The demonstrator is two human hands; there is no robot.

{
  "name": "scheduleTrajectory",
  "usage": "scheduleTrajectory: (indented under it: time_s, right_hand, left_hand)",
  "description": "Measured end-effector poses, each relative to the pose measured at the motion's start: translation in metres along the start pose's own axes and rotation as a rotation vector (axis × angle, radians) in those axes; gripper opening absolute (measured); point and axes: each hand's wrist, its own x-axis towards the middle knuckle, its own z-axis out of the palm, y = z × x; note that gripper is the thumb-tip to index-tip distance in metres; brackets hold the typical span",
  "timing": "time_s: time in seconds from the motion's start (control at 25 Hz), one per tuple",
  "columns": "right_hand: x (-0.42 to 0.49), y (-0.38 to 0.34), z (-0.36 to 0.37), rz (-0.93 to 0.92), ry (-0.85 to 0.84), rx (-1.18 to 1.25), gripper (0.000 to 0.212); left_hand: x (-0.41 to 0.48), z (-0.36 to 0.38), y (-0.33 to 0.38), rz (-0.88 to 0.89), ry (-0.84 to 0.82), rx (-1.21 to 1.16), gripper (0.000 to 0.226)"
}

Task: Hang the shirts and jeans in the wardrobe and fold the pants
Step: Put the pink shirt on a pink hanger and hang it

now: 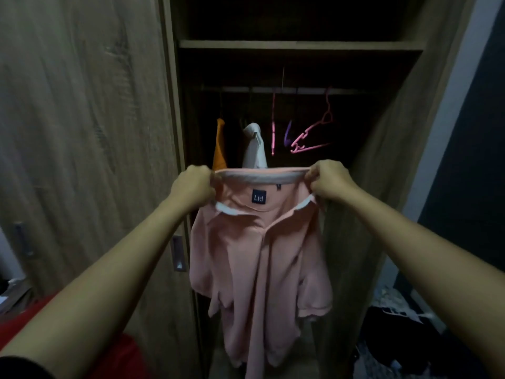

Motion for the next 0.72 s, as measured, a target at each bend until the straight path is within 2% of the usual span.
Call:
scheduleTrajectory:
  time_s: [0.2,0.28,0.4,0.52,0.56,0.72]
  right_hand:
    - [0.008,0.014,-0.004,0.036,-0.037,0.051,0.033]
    - [0.019,0.017,-0.014,0.039,-0.038,0.050,0.034]
    - [0.039,0.013,-0.031,0.017,-0.035,0.046,0.036]
    - [0.066,0.013,-0.040,-0.034,-0.087,-0.076,0.037]
    - [0.077,0.012,-0.042,-0.055,-0.092,-0.117,0.034]
    - [0.095,0.003,-0.045,-0.101,-0.094,-0.194,0.029]
  left_hand:
    - [0.021,0.013,0.008,0.030,0.101,-0.133,0.015]
    - [0.032,0.015,0.019,-0.017,0.097,-0.225,0.015]
    - [0.051,0.021,0.027,-0.049,0.030,-0.383,0.012]
    - [0.075,0.027,0.051,0.036,-0.129,-0.555,0.014]
    - [0.089,0.031,0.061,0.054,-0.115,-0.547,0.018]
    - [0.149,0.039,0.104,0.003,0.140,-0.502,0.024]
